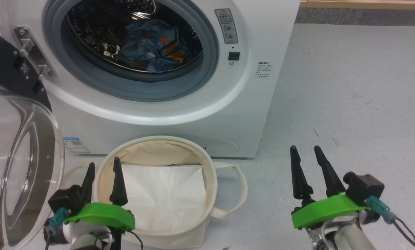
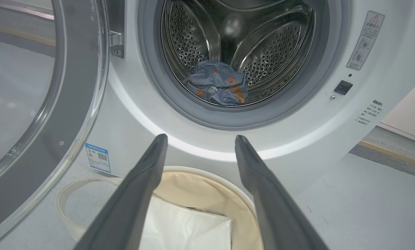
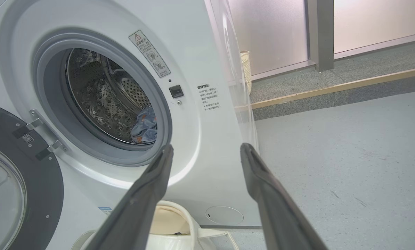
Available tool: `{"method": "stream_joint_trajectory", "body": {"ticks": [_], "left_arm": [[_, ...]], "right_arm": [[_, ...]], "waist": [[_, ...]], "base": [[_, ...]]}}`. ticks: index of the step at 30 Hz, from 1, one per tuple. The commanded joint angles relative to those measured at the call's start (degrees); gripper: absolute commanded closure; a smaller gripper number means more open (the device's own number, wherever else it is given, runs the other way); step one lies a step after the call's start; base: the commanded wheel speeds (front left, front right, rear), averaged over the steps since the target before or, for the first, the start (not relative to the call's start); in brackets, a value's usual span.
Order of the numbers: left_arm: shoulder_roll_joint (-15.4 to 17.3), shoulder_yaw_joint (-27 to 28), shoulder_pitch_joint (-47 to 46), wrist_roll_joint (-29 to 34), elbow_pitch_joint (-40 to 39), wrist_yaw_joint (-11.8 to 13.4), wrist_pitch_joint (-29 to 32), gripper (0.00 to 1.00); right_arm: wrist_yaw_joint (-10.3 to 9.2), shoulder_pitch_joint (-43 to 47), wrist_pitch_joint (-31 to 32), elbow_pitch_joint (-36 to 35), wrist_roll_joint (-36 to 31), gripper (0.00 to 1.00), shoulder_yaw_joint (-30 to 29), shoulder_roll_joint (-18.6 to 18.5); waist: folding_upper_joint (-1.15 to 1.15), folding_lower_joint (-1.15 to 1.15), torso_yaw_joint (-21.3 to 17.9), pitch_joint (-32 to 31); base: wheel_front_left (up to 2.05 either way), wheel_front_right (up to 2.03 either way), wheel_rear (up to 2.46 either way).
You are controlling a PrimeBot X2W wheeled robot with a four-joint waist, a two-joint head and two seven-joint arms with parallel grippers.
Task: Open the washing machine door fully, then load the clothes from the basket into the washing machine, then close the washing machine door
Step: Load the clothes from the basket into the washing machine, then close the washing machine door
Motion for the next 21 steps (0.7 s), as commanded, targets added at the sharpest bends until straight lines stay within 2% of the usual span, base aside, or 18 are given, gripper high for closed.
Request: {"method": "stream_joint_trajectory", "body": {"ticks": [1,5,12,21], "left_arm": [[0.71,1.22,-0.75,0.09,-1.92,0.15,-0.27,0.0],[0.71,0.78,-0.67,0.49,-2.25,0.3,-0.27,0.0],[0.71,1.7,-0.87,-3.22,-2.05,0.69,-0.27,0.0],[0.71,1.79,-1.33,-3.31,-2.03,1.16,-0.27,0.0]], "right_arm": [[0.43,-0.94,-0.7,-1.59,-0.33,0.0,1.14,0.23],[0.43,-1.02,-0.7,-1.57,-0.33,0.0,1.31,0.23],[0.43,-1.16,-0.7,-1.59,-0.34,0.0,1.16,0.23],[0.43,-1.52,-0.7,-1.54,-0.2,0.0,1.04,0.23]], "waist": [[0.0,0.0,0.01,-0.01],[0.0,0.0,0.05,0.1],[0.0,0.0,0.12,0.64],[0.0,0.0,0.22,1.51]], "base": [[0.0,0.0,0.0],[0.0,0.0,0.0],[-0.23,0.07,0.17],[-1.52,0.78,0.75]]}}
